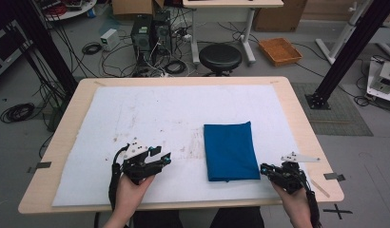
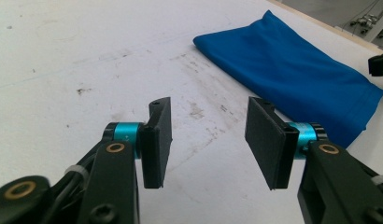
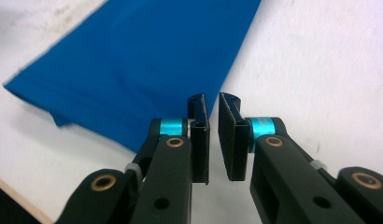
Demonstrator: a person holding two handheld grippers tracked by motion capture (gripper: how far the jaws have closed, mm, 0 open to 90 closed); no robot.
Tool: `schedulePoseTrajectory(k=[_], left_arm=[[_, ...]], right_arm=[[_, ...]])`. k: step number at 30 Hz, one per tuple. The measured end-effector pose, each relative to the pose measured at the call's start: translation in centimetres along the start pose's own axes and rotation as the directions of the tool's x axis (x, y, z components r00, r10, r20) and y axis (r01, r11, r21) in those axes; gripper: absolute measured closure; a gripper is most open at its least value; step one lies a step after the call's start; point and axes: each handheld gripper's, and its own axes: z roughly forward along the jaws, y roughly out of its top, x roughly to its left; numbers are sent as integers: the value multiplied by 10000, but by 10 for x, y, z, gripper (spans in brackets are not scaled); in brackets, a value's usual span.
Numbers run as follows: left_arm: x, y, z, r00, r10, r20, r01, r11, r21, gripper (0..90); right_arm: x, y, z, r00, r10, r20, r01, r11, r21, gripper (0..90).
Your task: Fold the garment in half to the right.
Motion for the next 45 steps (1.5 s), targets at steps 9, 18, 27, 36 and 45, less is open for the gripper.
schedulePoseTrajectory(k=[9, 18, 27, 36, 45], left_arm=[[20, 3, -6, 9996, 184, -204, -186, 9997, -131, 439], [50, 15, -16, 9977, 431, -518, -453, 9981, -428, 387], [61, 32, -8, 9937, 1005, -492, -1033, 9930, -581, 387], [65, 27, -16, 9939, 1003, -456, -1033, 9922, -698, 380], [67, 25, -19, 9941, 973, -479, -1003, 9929, -646, 379]], right_arm=[[-9, 41, 2, 9999, -43, 161, 62, 9931, -1174, 653], [-27, 76, 8, 9990, 443, 29, -422, 9682, -2466, 460], [-38, 80, 12, 9995, 301, 24, -286, 9695, -2435, 399], [-32, 80, 6, 9968, -651, 456, 742, 9677, -2408, 365], [-27, 81, 7, 9955, -836, 455, 921, 9673, -2362, 360]])
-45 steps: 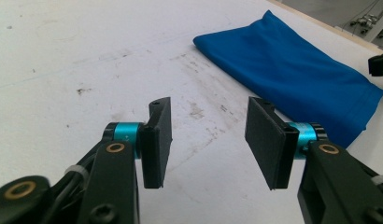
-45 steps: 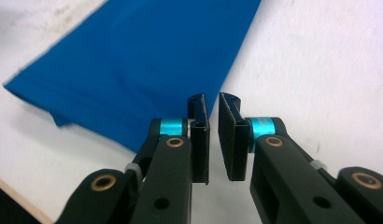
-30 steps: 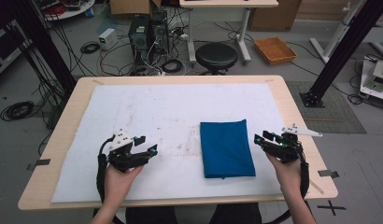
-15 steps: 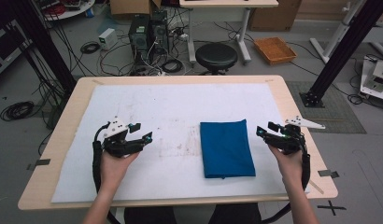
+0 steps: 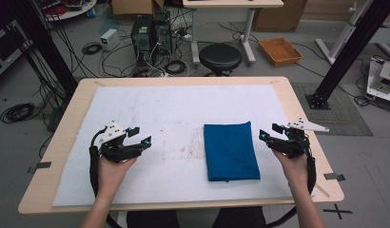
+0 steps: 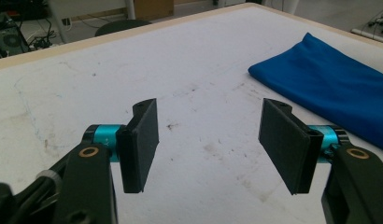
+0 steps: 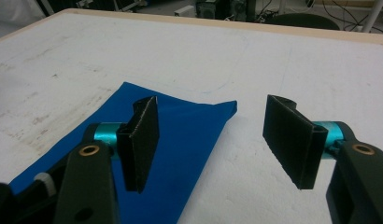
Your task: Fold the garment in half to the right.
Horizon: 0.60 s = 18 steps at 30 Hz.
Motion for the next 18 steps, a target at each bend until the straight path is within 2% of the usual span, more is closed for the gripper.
schedulePoseTrajectory(k=[11, 18], left_arm=[[0, -1, 0, 10000, -9, 5, 9, 10000, 2, 380], [1, -4, 1, 10000, -38, -27, 38, 9998, 171, 380]], right_arm=[[-4, -2, 0, 9999, 109, 73, -110, 9999, 79, 352], [-5, -3, 2, 9999, 133, 59, -134, 9998, 179, 348]])
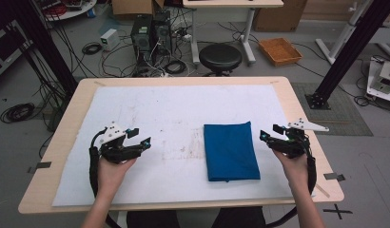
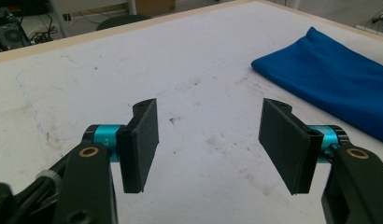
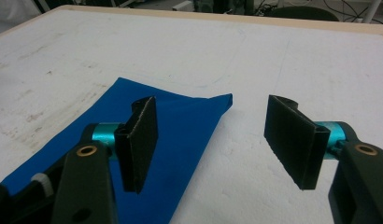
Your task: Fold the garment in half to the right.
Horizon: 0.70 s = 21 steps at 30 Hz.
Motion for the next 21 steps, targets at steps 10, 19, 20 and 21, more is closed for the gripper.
schedulePoseTrajectory(k=[10, 19, 20, 21], left_arm=[[0, -2, -1, 10000, 10, -60, -9, 10000, 40, 380], [1, -2, -1, 10000, 18, -96, -18, 10000, 13, 380], [1, -2, -1, 10000, 33, -92, -33, 10000, 6, 380], [1, -2, -1, 10000, 28, -88, -28, 10000, 29, 380]], right_arm=[[-1, 0, 1, 10000, 3, 24, -3, 10000, 9, 343], [-1, -1, 1, 10000, 28, 51, -28, 10000, 48, 343], [-1, -1, 1, 10000, 28, 47, -28, 10000, 52, 343], [-1, -1, 2, 10000, 26, 44, -26, 10000, 48, 343]])
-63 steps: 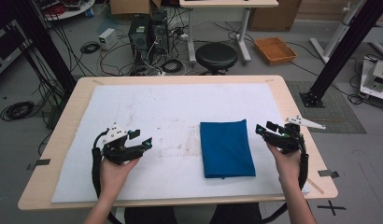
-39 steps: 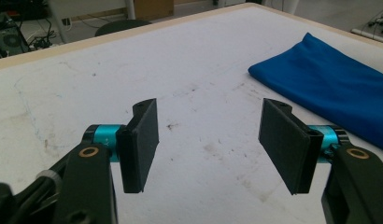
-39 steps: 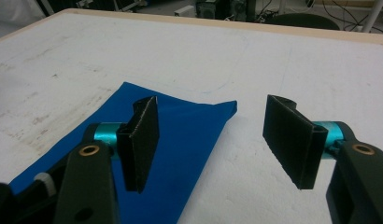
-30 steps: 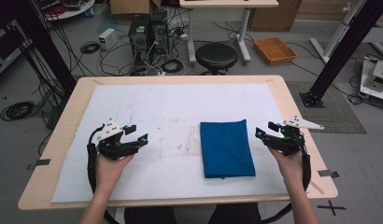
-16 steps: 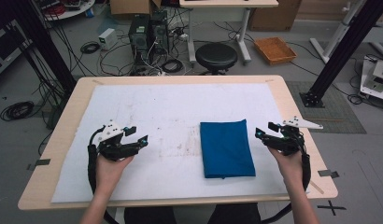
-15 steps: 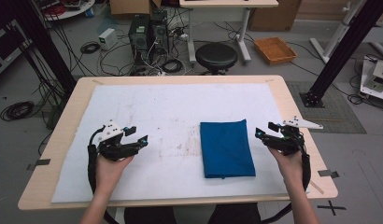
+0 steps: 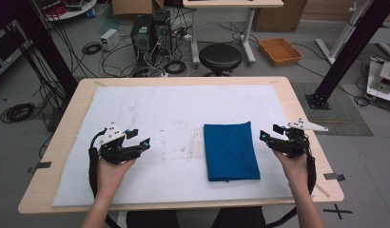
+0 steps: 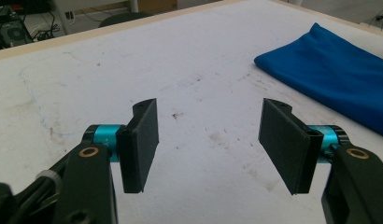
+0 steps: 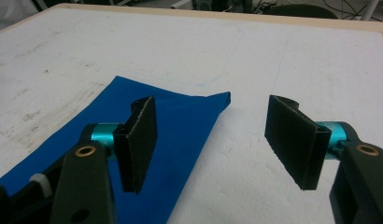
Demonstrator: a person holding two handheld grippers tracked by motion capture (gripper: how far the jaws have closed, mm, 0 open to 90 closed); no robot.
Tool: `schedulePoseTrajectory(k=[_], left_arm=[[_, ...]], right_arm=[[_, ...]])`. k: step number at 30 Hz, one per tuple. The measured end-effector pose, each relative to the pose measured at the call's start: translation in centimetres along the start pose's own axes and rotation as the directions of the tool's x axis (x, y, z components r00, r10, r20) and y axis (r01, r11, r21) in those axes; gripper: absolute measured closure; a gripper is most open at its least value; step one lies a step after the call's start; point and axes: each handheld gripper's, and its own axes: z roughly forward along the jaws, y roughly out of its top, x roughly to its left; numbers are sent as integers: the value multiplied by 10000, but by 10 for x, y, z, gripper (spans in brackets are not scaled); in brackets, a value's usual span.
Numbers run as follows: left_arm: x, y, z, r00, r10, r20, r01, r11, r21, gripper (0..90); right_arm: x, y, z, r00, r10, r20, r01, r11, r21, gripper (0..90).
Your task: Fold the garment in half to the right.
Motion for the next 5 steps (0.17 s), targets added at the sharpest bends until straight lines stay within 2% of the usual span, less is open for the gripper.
schedulePoseTrajectory(k=[5], left_arm=[[1, 0, 0, 10000, -18, -44, 18, 10000, 4, 380]], right_arm=[[-1, -1, 1, 10000, 35, 17, -35, 10000, -11, 340]])
